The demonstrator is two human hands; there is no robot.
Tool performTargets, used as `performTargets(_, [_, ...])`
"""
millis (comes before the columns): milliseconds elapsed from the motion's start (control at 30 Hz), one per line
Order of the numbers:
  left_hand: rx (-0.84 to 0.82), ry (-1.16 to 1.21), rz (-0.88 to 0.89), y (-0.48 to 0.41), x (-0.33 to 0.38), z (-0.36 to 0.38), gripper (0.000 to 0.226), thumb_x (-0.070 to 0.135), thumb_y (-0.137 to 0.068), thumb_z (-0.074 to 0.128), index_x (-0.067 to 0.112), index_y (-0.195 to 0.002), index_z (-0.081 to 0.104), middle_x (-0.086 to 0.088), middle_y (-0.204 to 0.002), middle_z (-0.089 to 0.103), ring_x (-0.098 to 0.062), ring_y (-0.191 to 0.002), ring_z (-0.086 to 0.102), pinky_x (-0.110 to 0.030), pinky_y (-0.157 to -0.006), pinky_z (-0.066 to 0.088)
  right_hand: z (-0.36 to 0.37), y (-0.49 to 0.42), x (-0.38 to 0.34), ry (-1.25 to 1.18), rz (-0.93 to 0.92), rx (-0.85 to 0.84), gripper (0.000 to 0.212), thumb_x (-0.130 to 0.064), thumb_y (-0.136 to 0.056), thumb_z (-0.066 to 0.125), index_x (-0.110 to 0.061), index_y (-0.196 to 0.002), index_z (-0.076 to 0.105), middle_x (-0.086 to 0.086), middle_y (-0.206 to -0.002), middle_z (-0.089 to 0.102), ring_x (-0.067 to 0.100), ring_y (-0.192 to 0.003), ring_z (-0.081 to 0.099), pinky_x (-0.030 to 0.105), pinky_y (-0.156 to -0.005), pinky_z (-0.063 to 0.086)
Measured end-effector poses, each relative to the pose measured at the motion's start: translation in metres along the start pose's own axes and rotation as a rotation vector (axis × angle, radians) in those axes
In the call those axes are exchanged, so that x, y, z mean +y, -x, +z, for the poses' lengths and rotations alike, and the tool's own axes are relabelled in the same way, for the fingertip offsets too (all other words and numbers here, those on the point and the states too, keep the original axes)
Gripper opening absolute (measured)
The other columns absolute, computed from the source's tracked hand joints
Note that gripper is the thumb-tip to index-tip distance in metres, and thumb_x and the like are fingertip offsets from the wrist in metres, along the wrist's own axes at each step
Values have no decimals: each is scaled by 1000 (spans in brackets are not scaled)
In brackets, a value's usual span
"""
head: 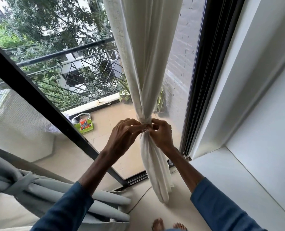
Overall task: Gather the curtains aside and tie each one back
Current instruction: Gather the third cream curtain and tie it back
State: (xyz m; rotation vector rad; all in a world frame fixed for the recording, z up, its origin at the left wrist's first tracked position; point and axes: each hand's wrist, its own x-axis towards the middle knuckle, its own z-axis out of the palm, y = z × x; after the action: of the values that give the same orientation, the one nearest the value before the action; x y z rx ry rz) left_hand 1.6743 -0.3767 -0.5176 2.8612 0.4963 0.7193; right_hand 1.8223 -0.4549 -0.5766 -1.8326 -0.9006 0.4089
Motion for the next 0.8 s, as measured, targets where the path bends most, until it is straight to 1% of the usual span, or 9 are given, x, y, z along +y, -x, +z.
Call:
performTargets(100, [17,61,-25,-6,3,1,18,23,-91,72,25,-107,79,1,-98,75,-20,-86,67,-35,-75,54,2,2,-1,35,-49,-16,13,-21,-87,68,-21,-95,77,-3,-76,77,15,-72,73,39,-68,57])
performTargets(200, [50,95,-104,-14,2,3,16,30,-91,70,16,-96,76,1,-87,74,-19,-79,64,-37,-70,52,4,6,-2,29,-48,-13,15,-21,-87,66,-23,-96,77,-2,-78,77,15,-75,74,38,-71,57])
performTargets(267, [62,97,-129,-16,0,5,17,33,-92,68,17,-95,73,3,-81,71,-17,-75,62,-37,-67,50,5,7,-2,9,-37,-7,16,-23,-86,66,-26,-97,78,-2,-78,77,14,-77,74,37,-73,57])
performTargets(367, [84,98,-148,-14,-2,9,12,29,-92,68,19,-98,72,3,-82,70,-19,-76,63,-38,-67,50,4,7,-3,8,-39,2,15,-26,-86,68,-29,-97,78,-2,-74,76,12,-75,73,36,-73,57])
performTargets(467, [93,105,-162,-14,-3,13,12,29,-93,68,20,-100,71,2,-82,70,-20,-75,63,-37,-67,50,2,7,-1,18,-43,13,14,-27,-86,68,-28,-96,78,-3,-76,76,11,-75,73,36,-73,57])
performTargets(533, [111,114,-169,-15,-3,15,14,32,-93,65,21,-99,70,3,-82,70,-18,-75,63,-35,-68,50,2,7,1,44,-55,12,12,-27,-86,67,-25,-93,77,-3,-75,76,14,-75,73,36,-72,56])
performTargets(600, [146,121,-181,-15,-3,17,16,35,-93,62,22,-98,71,5,-82,71,-14,-74,63,-29,-66,48,1,6,2,64,-66,11,11,-27,-86,67,-21,-89,76,-1,-72,74,16,-73,72,37,-71,56])
performTargets(667, [177,118,-188,-13,-2,20,15,34,-91,67,21,-96,72,5,-81,71,-12,-72,62,-26,-64,46,1,6,4,67,-75,6,11,-28,-86,67,-21,-89,76,0,-72,74,16,-73,72,38,-71,56])
performTargets(800, [257,116,-207,-14,-1,26,16,34,-86,76,19,-88,72,9,-78,67,-9,-72,59,-28,-63,49,3,7,7,46,-80,0,11,-28,-86,68,-23,-90,77,-1,-74,75,14,-75,73,37,-72,56])
